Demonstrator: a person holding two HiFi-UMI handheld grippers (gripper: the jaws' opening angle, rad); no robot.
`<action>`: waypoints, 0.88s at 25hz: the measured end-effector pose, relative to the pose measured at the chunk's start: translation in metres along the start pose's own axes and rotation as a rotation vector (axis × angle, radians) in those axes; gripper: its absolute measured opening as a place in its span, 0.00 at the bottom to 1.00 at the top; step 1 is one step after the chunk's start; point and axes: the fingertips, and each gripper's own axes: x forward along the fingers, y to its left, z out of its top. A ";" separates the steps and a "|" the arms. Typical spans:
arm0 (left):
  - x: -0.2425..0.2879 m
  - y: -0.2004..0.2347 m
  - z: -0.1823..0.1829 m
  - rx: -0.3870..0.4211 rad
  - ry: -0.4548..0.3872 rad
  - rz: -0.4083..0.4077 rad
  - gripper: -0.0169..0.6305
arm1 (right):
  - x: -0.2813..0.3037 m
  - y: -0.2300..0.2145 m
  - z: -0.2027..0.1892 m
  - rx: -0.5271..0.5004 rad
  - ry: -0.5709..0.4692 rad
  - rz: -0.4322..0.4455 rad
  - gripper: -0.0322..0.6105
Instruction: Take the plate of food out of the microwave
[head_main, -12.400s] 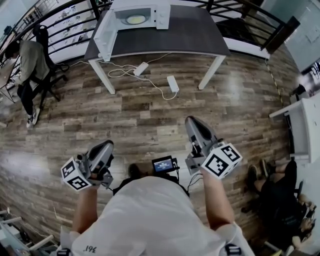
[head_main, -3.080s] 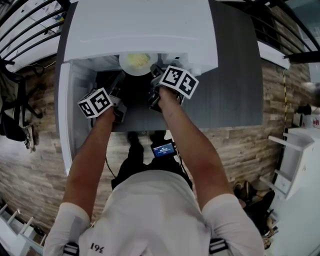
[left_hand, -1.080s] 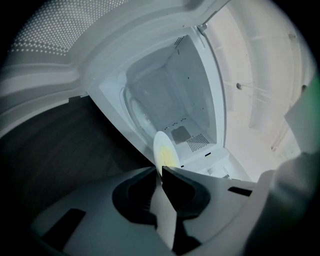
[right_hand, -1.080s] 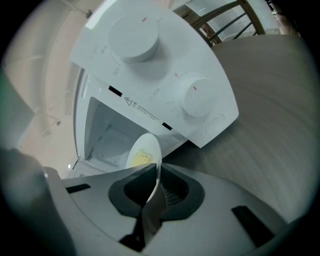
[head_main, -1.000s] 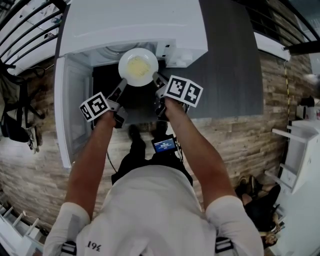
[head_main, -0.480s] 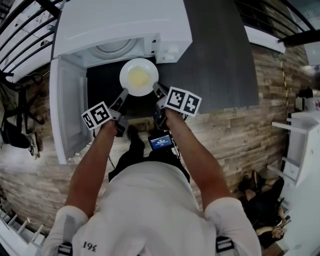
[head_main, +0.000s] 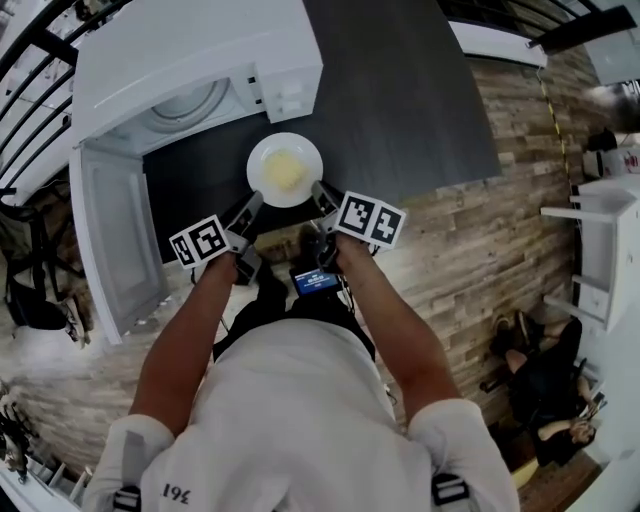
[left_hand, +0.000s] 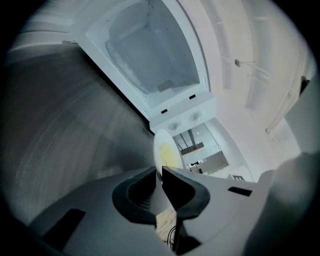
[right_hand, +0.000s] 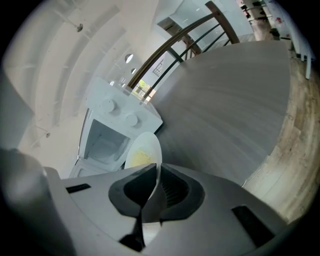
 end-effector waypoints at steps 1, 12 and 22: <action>0.006 -0.003 -0.005 0.008 0.019 -0.003 0.08 | -0.006 -0.007 0.002 0.011 -0.010 -0.009 0.09; 0.083 -0.041 -0.054 0.088 0.205 -0.047 0.08 | -0.060 -0.080 0.040 0.108 -0.126 -0.082 0.09; 0.157 -0.067 -0.075 0.156 0.324 -0.047 0.08 | -0.085 -0.137 0.088 0.161 -0.194 -0.137 0.09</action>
